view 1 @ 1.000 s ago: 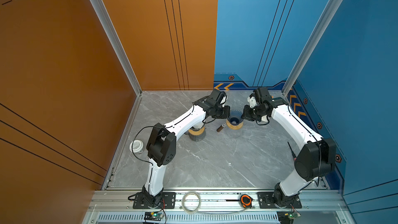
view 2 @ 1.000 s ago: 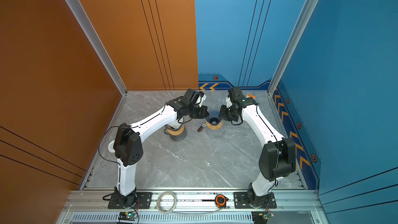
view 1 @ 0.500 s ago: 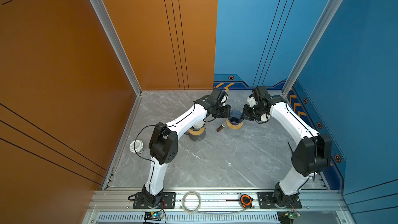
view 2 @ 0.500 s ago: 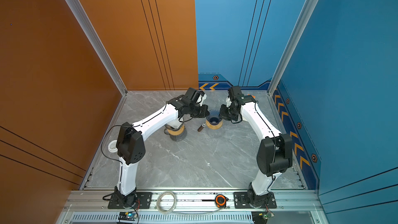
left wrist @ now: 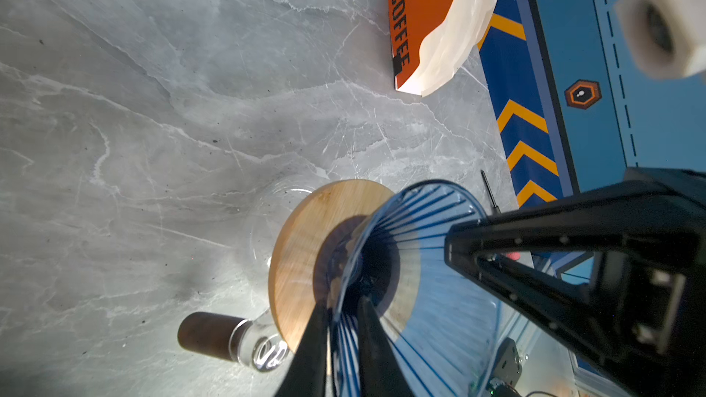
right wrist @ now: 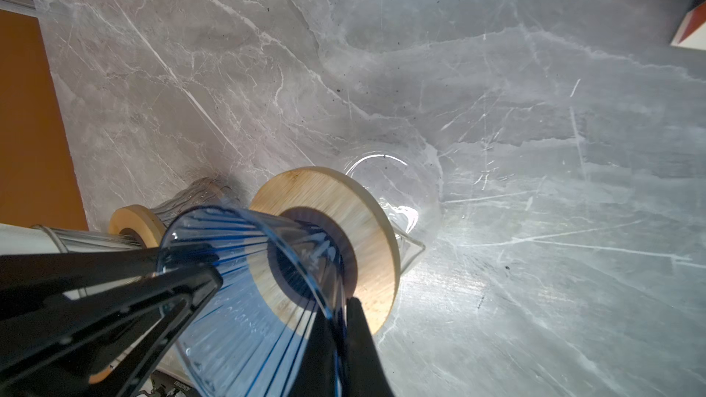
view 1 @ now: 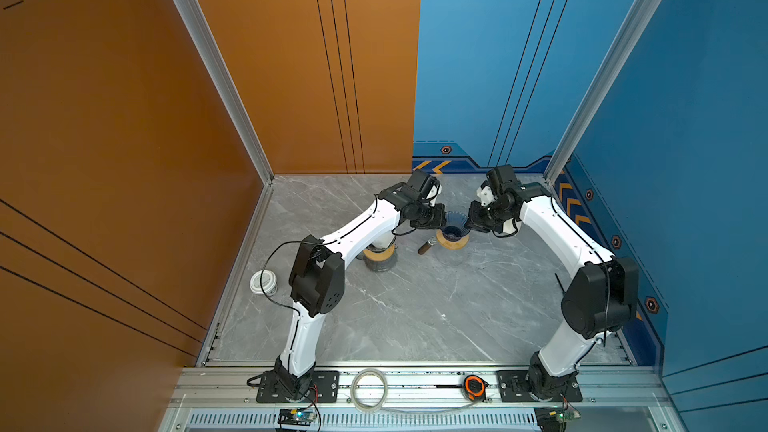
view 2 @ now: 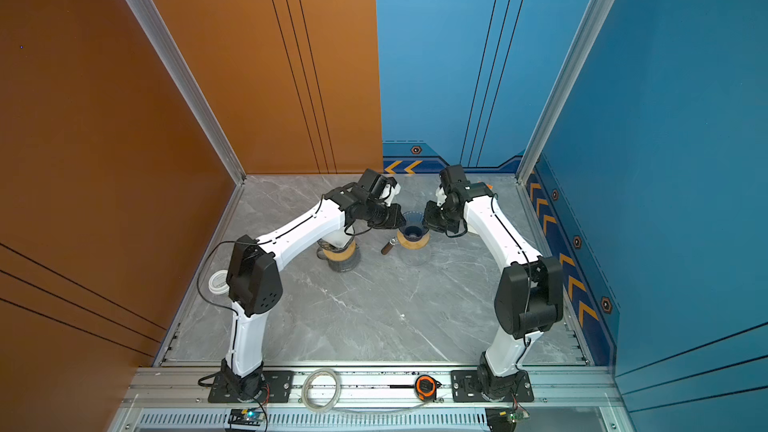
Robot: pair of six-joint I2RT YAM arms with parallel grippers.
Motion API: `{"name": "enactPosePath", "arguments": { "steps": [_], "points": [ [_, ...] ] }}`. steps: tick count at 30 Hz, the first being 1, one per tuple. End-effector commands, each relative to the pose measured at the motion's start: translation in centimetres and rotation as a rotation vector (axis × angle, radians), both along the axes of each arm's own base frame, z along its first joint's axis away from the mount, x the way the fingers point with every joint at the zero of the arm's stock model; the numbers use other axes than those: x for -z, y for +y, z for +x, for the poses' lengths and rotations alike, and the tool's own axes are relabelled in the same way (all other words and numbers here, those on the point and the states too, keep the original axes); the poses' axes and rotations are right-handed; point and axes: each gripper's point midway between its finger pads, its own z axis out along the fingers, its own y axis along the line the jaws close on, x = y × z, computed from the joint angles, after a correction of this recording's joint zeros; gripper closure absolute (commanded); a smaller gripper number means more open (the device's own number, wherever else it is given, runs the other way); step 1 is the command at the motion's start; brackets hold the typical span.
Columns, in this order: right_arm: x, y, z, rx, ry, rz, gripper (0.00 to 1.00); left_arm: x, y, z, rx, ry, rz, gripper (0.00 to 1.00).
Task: Place the coffee filter in the dripper
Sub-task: 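Open both grippers and draw them back from the blue dripper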
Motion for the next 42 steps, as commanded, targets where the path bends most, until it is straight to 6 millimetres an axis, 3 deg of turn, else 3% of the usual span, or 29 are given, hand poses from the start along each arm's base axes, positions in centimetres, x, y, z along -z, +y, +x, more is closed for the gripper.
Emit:
{"name": "enactPosePath", "arguments": {
  "steps": [1,8,13,23,33,37,42],
  "points": [
    [1.2,-1.2,-0.1,0.044,0.048,-0.054,0.93,0.7,-0.1,-1.5,0.054,0.065,0.022,0.81],
    [-0.7,-0.5,0.3,0.026,0.005,-0.017,0.84,-1.8,-0.1,-1.2,0.049,0.019,-0.009,0.76],
    [-2.3,-0.2,0.4,0.017,-0.036,-0.004,0.71,-2.6,0.2,-1.3,0.051,0.002,-0.012,0.7],
    [-5.8,-1.1,-0.6,0.007,-0.145,-0.026,0.66,-5.3,1.0,-1.8,0.064,-0.059,-0.031,0.55],
    [-8.6,-5.2,-1.9,0.06,-0.266,-0.141,0.67,-9.4,2.2,-3.0,0.084,-0.161,-0.052,0.29],
    [-8.4,-7.7,-2.7,0.09,-0.288,-0.239,0.68,-10.7,2.8,-4.0,0.1,-0.22,-0.037,0.18],
    [-6.3,-10.9,-3.5,0.121,-0.264,-0.369,0.68,-11.8,4.2,-4.9,0.098,-0.315,0.013,0.05]
  ]
}}
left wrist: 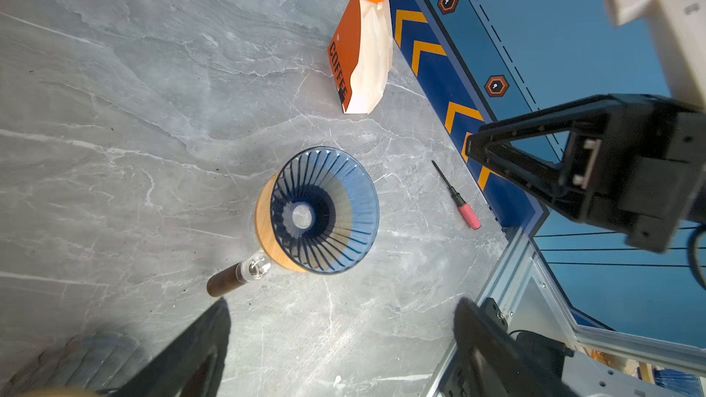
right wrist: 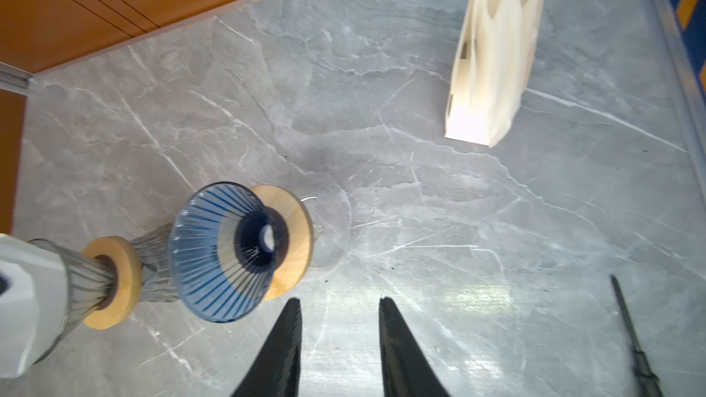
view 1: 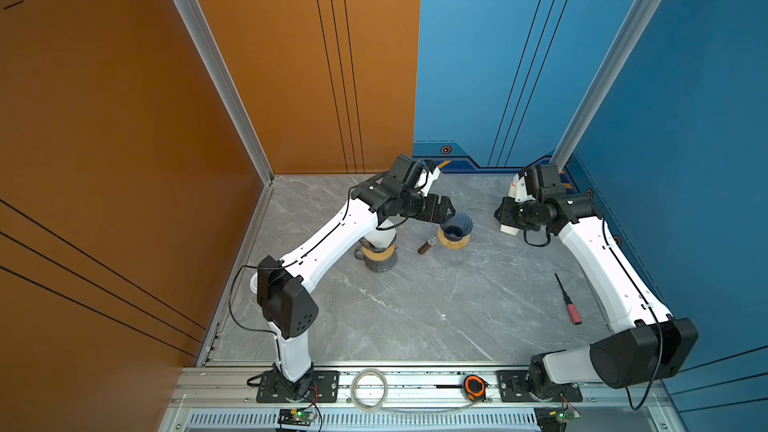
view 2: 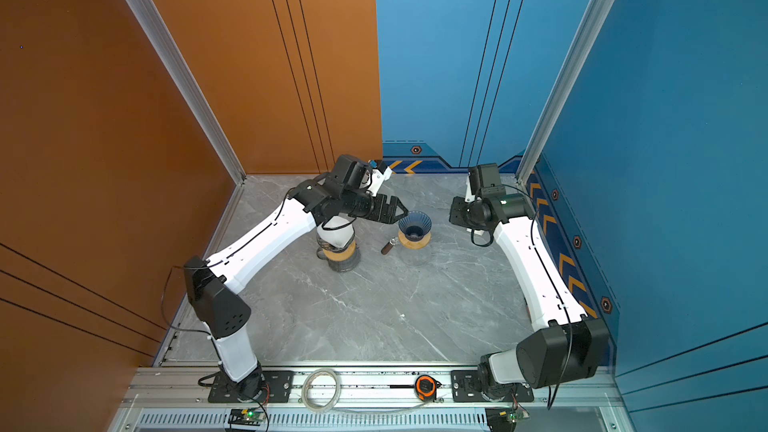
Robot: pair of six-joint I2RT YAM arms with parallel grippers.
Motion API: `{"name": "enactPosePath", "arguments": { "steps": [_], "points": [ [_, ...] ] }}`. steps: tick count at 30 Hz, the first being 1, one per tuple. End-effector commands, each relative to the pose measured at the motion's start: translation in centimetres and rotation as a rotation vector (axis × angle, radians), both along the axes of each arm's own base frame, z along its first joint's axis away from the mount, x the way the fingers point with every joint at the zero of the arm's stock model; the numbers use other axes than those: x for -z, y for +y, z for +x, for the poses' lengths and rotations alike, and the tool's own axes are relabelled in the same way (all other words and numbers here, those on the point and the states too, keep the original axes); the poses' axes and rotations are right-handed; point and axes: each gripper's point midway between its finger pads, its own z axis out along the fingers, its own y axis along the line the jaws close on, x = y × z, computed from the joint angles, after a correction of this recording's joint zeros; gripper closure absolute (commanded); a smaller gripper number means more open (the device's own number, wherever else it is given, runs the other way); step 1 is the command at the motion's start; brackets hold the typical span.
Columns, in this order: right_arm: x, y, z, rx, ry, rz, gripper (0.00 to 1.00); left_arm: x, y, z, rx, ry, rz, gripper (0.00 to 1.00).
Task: Place the coffee filter in the dripper
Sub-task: 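Open both grippers and draw them back from the blue dripper, then move the right gripper to the white paper filter stack and grasp one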
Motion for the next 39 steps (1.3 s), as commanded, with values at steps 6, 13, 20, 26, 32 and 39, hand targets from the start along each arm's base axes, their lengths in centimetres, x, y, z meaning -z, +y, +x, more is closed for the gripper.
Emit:
{"name": "enactPosePath", "arguments": {
  "steps": [6,13,20,26,32,39],
  "points": [
    [4.0,-4.9,0.1,0.06,-0.003,-0.203,0.7,-1.8,2.4,-1.6,-0.03,-0.177,-0.002,0.01],
    [7.1,-6.0,2.5,0.069,-0.03,-0.21,0.72,-1.2,4.0,-2.6,-0.067,-0.228,-0.042,0.02],
    [9.6,-7.1,5.2,0.107,0.012,-0.237,0.74,0.3,4.2,-3.0,-0.069,-0.204,-0.042,0.02],
    [11.9,-8.3,7.3,0.137,0.06,-0.264,0.77,1.0,3.7,-2.6,-0.082,-0.178,-0.065,0.02],
    [13.4,-9.4,9.2,0.142,0.082,-0.294,0.79,1.6,3.4,-2.0,-0.069,-0.153,-0.051,0.02],
    [14.7,-9.6,11.2,0.126,0.09,-0.305,0.8,2.3,2.6,-1.2,-0.052,-0.128,-0.05,0.02]
  ]
}}
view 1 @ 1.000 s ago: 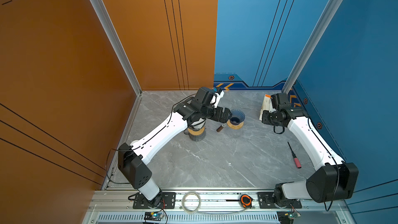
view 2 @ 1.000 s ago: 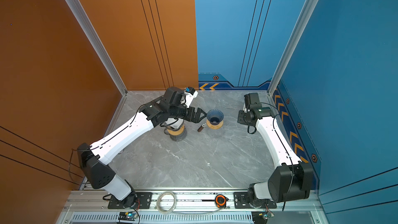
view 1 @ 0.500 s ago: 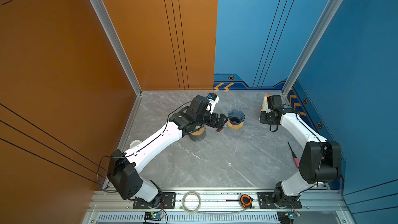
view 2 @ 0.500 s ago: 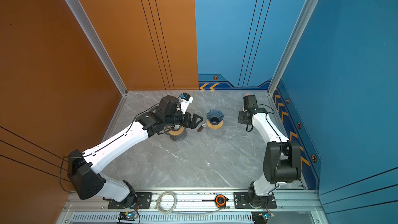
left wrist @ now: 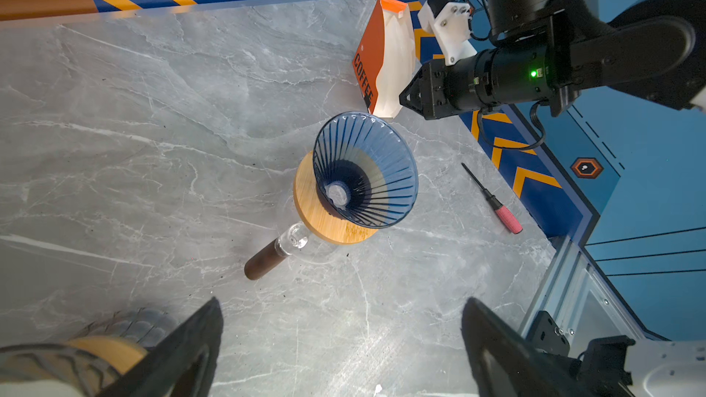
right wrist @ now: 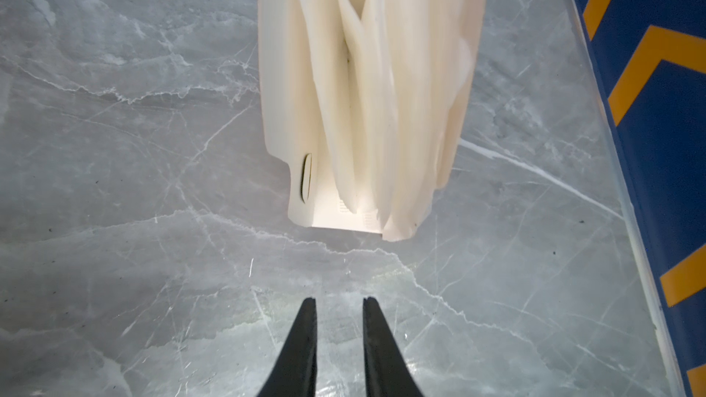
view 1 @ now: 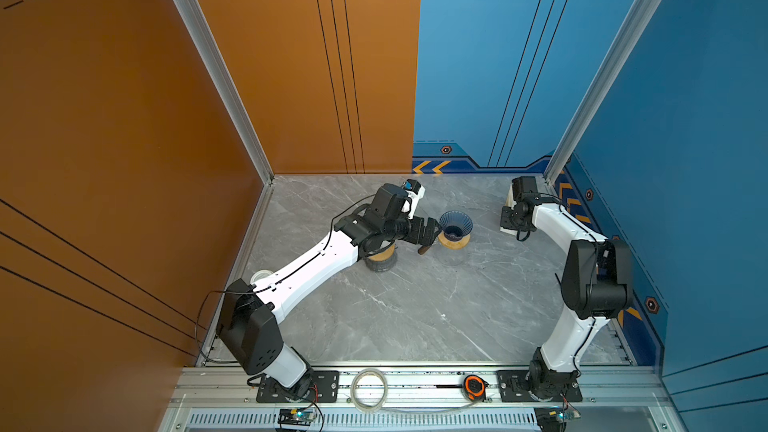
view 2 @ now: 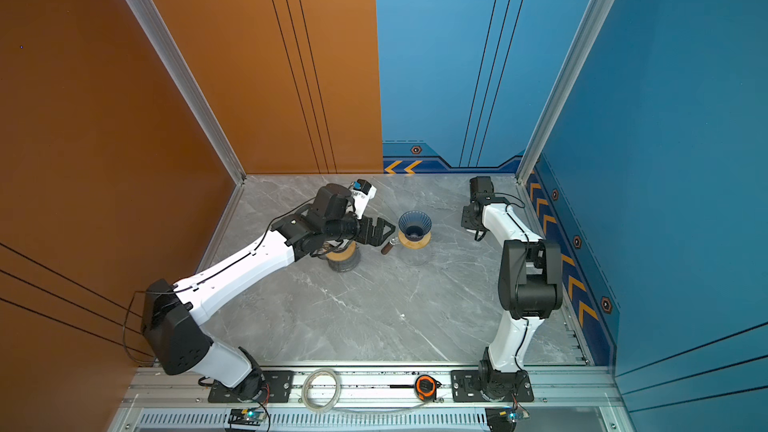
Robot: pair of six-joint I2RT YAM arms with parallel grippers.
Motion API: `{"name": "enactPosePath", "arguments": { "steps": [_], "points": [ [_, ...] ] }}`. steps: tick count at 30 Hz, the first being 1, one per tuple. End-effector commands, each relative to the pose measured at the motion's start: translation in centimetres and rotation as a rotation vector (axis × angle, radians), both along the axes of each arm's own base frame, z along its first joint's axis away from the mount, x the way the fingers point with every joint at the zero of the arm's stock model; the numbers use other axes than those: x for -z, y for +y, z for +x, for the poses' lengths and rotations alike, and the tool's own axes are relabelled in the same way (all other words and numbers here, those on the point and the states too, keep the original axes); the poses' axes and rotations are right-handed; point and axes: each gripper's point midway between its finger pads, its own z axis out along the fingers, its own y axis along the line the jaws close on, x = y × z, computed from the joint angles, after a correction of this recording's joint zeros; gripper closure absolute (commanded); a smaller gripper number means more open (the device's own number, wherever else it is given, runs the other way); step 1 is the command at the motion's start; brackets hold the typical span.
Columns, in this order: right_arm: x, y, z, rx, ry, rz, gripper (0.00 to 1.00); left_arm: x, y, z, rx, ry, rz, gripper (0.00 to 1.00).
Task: Place the coffee filter in the dripper
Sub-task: 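Move the right gripper to the white paper filter stack and grasp one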
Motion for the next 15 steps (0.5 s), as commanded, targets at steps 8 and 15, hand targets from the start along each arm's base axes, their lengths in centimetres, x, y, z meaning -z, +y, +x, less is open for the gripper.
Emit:
{"name": "enactPosePath", "arguments": {
  "steps": [8,15],
  "points": [
    [0.6,-1.4,2.6,0.021,-0.011,-0.063,0.81,-0.6,-0.8,1.0,0.02,0.015,-0.027,0.02],
    [1.3,-1.7,3.2,0.027,-0.002,-0.065,0.82,-0.2,-0.6,1.1,0.009,0.031,-0.024,0.02]
  ]
}}
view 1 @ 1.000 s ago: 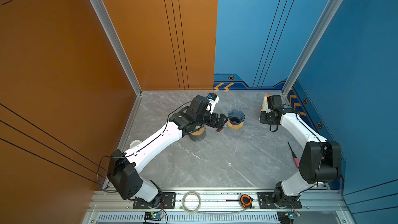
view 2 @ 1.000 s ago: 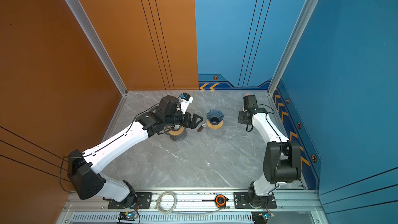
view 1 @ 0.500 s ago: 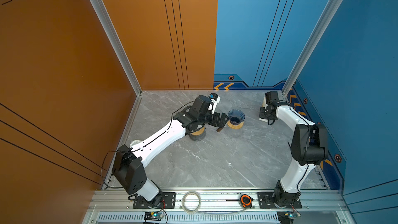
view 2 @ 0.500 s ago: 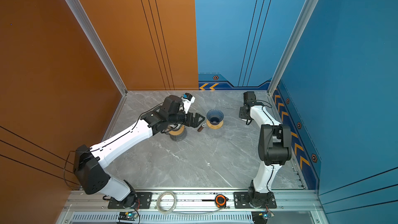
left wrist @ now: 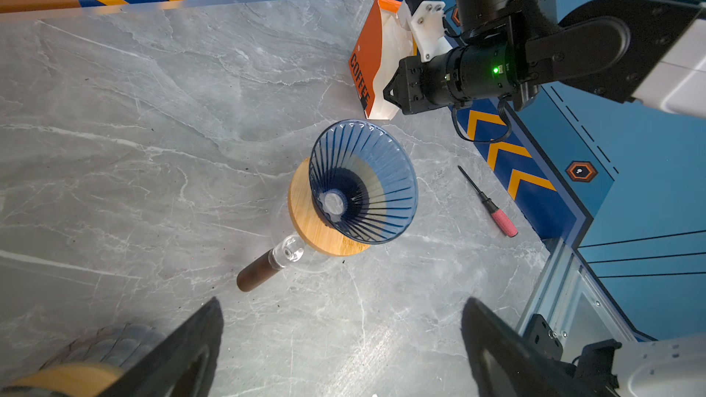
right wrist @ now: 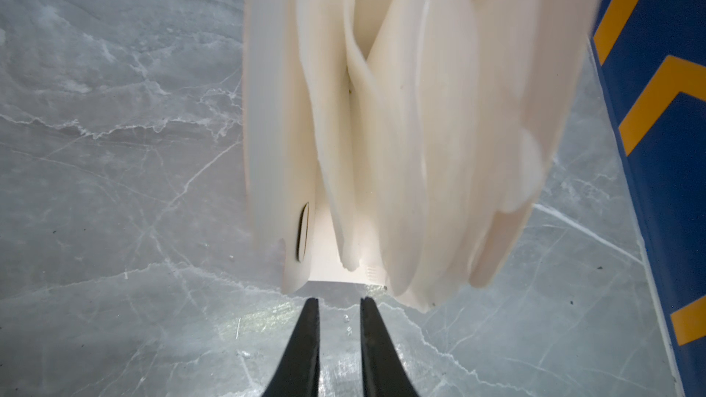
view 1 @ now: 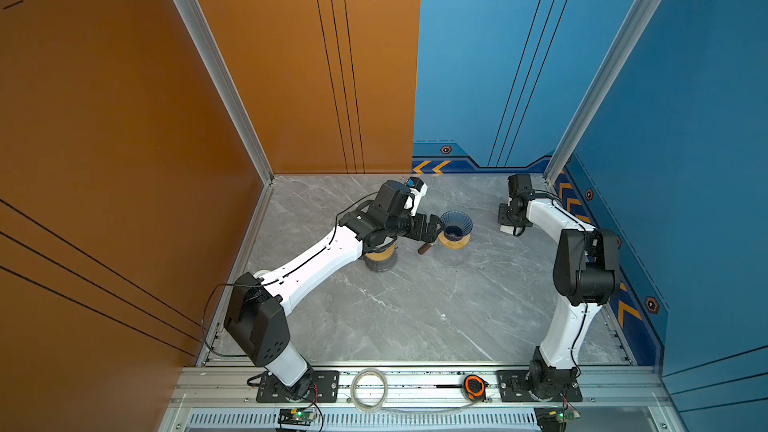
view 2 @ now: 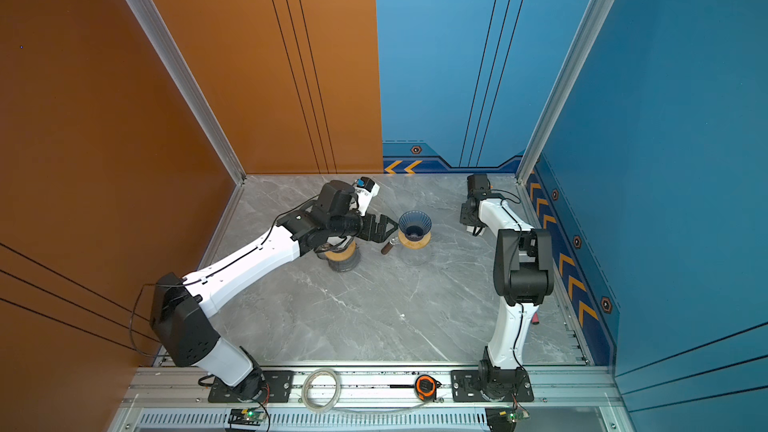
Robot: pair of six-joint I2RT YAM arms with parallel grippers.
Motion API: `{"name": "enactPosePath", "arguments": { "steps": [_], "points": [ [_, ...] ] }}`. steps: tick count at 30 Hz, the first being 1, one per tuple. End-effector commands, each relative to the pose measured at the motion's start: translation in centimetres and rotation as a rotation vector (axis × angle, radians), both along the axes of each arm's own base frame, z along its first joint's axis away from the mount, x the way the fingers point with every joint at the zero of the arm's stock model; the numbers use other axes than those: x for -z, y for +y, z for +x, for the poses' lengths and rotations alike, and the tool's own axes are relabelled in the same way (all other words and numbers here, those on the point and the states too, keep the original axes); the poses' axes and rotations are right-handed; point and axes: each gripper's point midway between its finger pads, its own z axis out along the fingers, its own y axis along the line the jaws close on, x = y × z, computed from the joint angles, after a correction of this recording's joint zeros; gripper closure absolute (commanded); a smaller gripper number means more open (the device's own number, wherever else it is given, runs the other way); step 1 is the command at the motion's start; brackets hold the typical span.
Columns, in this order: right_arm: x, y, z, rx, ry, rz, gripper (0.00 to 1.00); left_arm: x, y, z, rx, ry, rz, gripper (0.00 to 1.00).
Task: Place the coffee filter in the dripper
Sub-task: 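Move the right gripper to the white paper filter stack and grasp one, then pull one white paper filter off the stack with the right gripper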
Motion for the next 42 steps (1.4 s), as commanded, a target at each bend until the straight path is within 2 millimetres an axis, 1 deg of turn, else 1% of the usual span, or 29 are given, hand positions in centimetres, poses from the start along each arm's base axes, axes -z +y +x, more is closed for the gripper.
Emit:
{"name": "enactPosePath", "arguments": {
  "steps": [1,7,12,17,20,21,31,38,39,41,42],
  "points": [
    [-0.1,-1.0,0.9,0.019,-0.009,-0.036,0.82,-0.3,-0.1,0.4,0.005,0.013,-0.01,0.02],
    [0.3,-1.4,1.4,0.032,-0.005,-0.049,0.82,0.0,-0.1,0.4,0.002,0.023,-0.009,0.02],
    [0.8,-1.3,1.8,0.036,-0.002,-0.042,0.82,0.0,0.1,0.4,-0.001,0.024,-0.007,0.02],
    [1.1,-1.5,2.2,0.043,-0.004,-0.047,0.82,0.1,0.5,0.4,-0.012,0.035,-0.004,0.02],
    [0.8,-1.7,2.4,0.048,-0.015,-0.049,0.83,0.1,0.7,0.3,-0.018,0.036,-0.002,0.02],
    [2.0,-1.6,2.4,0.046,0.01,-0.049,0.83,0.2,0.8,0.2,-0.019,0.036,-0.001,0.02],
    [2.8,-1.9,2.5,0.063,0.016,-0.063,0.9,0.2,1.1,0.3,-0.027,0.041,-0.002,0.02],
    [1.9,-2.0,2.1,0.07,-0.003,-0.067,0.98,0.3,1.1,0.3,-0.028,0.045,-0.001,0.02],
    [2.1,-1.9,2.0,0.067,0.001,-0.068,0.99,0.4,1.0,0.3,-0.027,0.048,-0.001,0.02],
    [0.7,-1.9,1.9,0.07,-0.027,-0.067,1.0,0.4,1.0,0.3,-0.025,0.05,-0.004,0.02],
    [0.5,-1.9,1.8,0.069,-0.029,-0.067,1.0,0.3,0.9,0.2,-0.025,0.05,-0.006,0.02]
  ]
}}
